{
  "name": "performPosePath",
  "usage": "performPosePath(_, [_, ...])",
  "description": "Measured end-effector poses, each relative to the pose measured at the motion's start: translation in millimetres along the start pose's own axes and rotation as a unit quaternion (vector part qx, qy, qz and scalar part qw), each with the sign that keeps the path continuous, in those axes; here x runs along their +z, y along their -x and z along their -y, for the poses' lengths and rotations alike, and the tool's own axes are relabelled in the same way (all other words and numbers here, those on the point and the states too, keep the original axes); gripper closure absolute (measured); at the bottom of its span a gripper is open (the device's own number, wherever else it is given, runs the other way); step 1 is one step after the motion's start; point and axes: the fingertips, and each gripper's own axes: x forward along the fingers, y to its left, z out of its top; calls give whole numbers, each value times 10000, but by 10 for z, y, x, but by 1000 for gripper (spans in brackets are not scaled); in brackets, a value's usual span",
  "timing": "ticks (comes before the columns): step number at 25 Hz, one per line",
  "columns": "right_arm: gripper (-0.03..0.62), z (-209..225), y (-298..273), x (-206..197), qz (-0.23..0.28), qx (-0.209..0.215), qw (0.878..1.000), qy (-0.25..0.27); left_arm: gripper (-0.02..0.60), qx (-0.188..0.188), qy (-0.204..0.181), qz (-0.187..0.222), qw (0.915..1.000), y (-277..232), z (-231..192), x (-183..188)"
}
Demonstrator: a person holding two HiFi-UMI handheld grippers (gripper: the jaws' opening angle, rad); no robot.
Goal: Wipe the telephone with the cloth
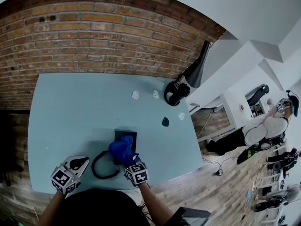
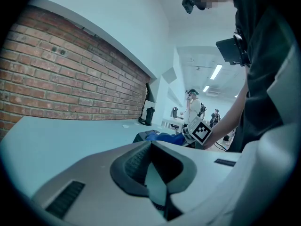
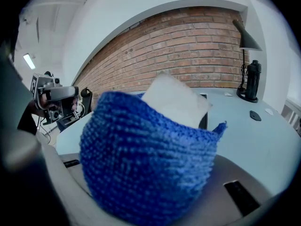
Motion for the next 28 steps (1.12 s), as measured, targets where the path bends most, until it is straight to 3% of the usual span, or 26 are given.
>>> performPosePath(14, [462,-136,56,-253,-166,96,9998,-21,560,-55,-24,-18,10000,-32,35,-13])
performPosePath(21, [461,-160,94,-331,-482,308,9956,-744,560,-49,-51,2,10000,-30,40,8])
performPosePath(24, [461,-227,141,-136,-378,583,9941,-829,560,-28,-52,5,10000,-8,22,23])
performPosePath(28, [461,-255,198,509,322,770,9942,-682,560,29,-54,7,10000,25,-39,36])
